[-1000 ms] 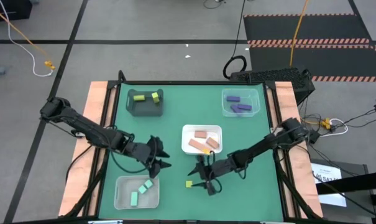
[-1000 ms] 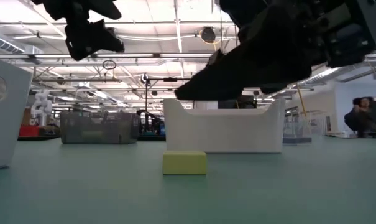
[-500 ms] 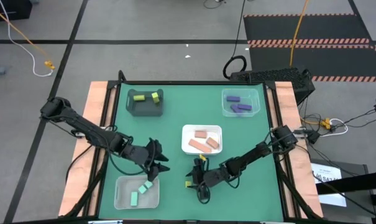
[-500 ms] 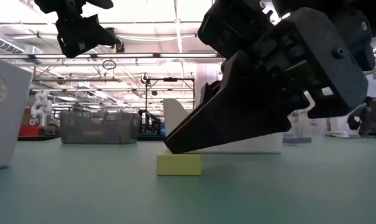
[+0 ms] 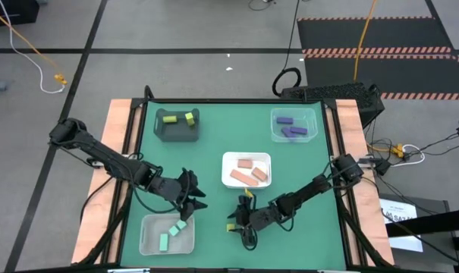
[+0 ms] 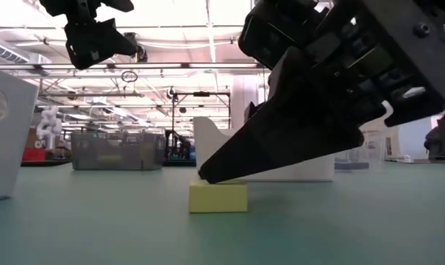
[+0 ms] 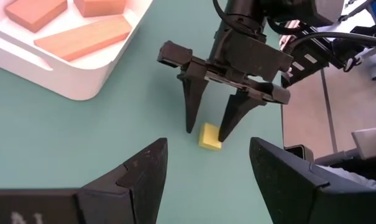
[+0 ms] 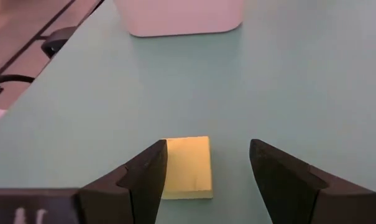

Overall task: Sort & place blocks by color
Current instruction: Put the green block into the black bin

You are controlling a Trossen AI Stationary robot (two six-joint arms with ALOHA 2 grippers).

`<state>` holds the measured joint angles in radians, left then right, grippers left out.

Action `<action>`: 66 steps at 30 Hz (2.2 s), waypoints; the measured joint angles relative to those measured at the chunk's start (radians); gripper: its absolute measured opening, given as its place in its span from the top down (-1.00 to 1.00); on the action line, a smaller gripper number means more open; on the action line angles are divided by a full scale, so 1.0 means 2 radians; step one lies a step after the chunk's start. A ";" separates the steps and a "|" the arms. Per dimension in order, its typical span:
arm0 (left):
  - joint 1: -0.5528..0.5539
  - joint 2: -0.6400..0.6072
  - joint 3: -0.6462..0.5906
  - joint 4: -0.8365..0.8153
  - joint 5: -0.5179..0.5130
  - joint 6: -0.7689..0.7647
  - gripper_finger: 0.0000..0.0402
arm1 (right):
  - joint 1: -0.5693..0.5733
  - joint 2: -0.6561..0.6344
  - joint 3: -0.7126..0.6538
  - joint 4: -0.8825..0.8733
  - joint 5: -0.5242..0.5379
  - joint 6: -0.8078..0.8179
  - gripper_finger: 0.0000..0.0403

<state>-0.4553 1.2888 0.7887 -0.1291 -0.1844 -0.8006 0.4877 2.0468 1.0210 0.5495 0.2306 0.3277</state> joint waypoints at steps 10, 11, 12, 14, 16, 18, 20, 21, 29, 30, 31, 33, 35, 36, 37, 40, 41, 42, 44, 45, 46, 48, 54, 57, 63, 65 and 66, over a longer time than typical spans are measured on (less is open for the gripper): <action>0.000 0.000 0.000 0.000 0.000 -0.001 -0.14 | 0.011 0.000 0.000 0.039 -0.002 0.014 -0.10; 0.000 0.000 0.000 0.000 0.000 -0.001 -0.14 | 0.012 0.000 0.000 0.042 -0.002 0.015 -0.10; 0.000 0.000 0.000 0.000 0.000 -0.002 -0.14 | 0.013 0.000 0.000 0.043 -0.002 0.015 -0.10; 0.000 0.000 0.000 0.000 0.000 -0.007 -0.14 | 0.016 0.000 0.000 0.041 -0.001 0.015 -0.10; 0.000 0.000 0.000 0.000 0.000 -0.007 -0.14 | 0.019 0.000 0.000 0.028 0.001 0.014 -0.10; 0.000 0.000 0.000 0.000 0.000 -0.007 -0.14 | 0.020 0.000 0.000 0.008 0.000 0.015 -0.10; 0.000 0.000 0.000 0.000 0.000 -0.007 -0.14 | 0.019 0.000 0.000 -0.005 0.001 0.025 -0.10; 0.000 0.000 0.000 0.000 0.000 -0.007 -0.14 | 0.019 0.000 0.000 -0.008 0.001 0.030 -0.10; 0.000 0.000 0.000 0.002 0.000 -0.008 -0.14 | 0.019 0.000 0.000 -0.036 0.001 0.013 -0.10; 0.000 0.000 0.000 0.002 0.000 -0.008 -0.14 | 0.019 0.003 0.001 -0.036 0.002 0.011 -0.10; 0.000 0.000 0.000 0.002 0.000 -0.008 -0.14 | 0.019 0.004 0.001 -0.035 0.002 0.009 -0.10; 0.000 0.000 0.000 0.002 0.000 -0.008 -0.14 | 0.019 0.004 0.001 -0.036 0.002 0.009 -0.10; 0.000 0.000 0.000 0.002 0.000 -0.008 -0.14 | 0.019 0.004 0.001 -0.036 0.002 0.008 -0.10; 0.000 0.000 0.000 0.002 0.000 -0.008 -0.14 | 0.019 0.004 0.001 -0.036 0.003 0.006 -0.10; 0.000 0.000 0.000 0.002 0.000 -0.007 -0.14 | 0.019 0.004 0.001 -0.034 0.003 0.002 -0.08; 0.000 0.000 0.000 0.002 -0.001 -0.004 -0.14 | 0.019 0.004 0.000 -0.034 0.004 -0.001 0.01; 0.000 0.000 0.000 0.002 -0.001 -0.004 -0.14 | 0.019 0.004 0.000 -0.034 0.004 0.000 0.06; 0.000 0.000 0.000 0.002 -0.001 -0.003 -0.14 | 0.019 0.004 0.000 -0.034 0.005 0.002 0.12; 0.000 0.000 0.000 0.002 -0.001 -0.003 -0.14 | 0.019 0.005 0.000 -0.031 0.005 0.004 0.26; 0.000 0.000 0.000 0.002 -0.001 -0.003 -0.14 | 0.019 0.005 0.000 -0.029 0.003 0.006 0.33; 0.000 0.000 0.000 0.003 -0.001 -0.003 -0.14 | 0.019 0.005 0.000 -0.028 0.002 0.008 0.41; 0.000 0.000 0.000 0.003 -0.001 -0.003 -0.14 | 0.019 0.005 0.000 -0.026 -0.004 0.013 0.47; 0.000 0.000 0.000 0.004 -0.001 -0.019 -0.14 | 0.018 -0.005 -0.001 -0.027 -0.017 0.026 0.47; 0.000 0.000 0.000 0.004 -0.001 -0.029 -0.14 | 0.018 -0.033 -0.002 -0.044 -0.030 0.017 0.47; 0.000 0.000 0.000 0.015 -0.009 -0.026 -0.14 | 0.010 -0.131 -0.001 -0.092 0.005 -0.058 0.47; 0.000 0.000 0.000 0.017 -0.030 -0.023 -0.14 | 0.009 -0.169 -0.001 -0.117 0.034 -0.093 0.47; 0.000 0.000 0.000 0.017 -0.042 -0.022 -0.14 | 0.009 -0.189 -0.001 -0.130 0.047 -0.110 0.47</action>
<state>-0.4551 1.2884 0.7885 -0.0959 -0.2691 -0.8440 0.5060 1.6686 1.0195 0.2899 0.3254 0.1082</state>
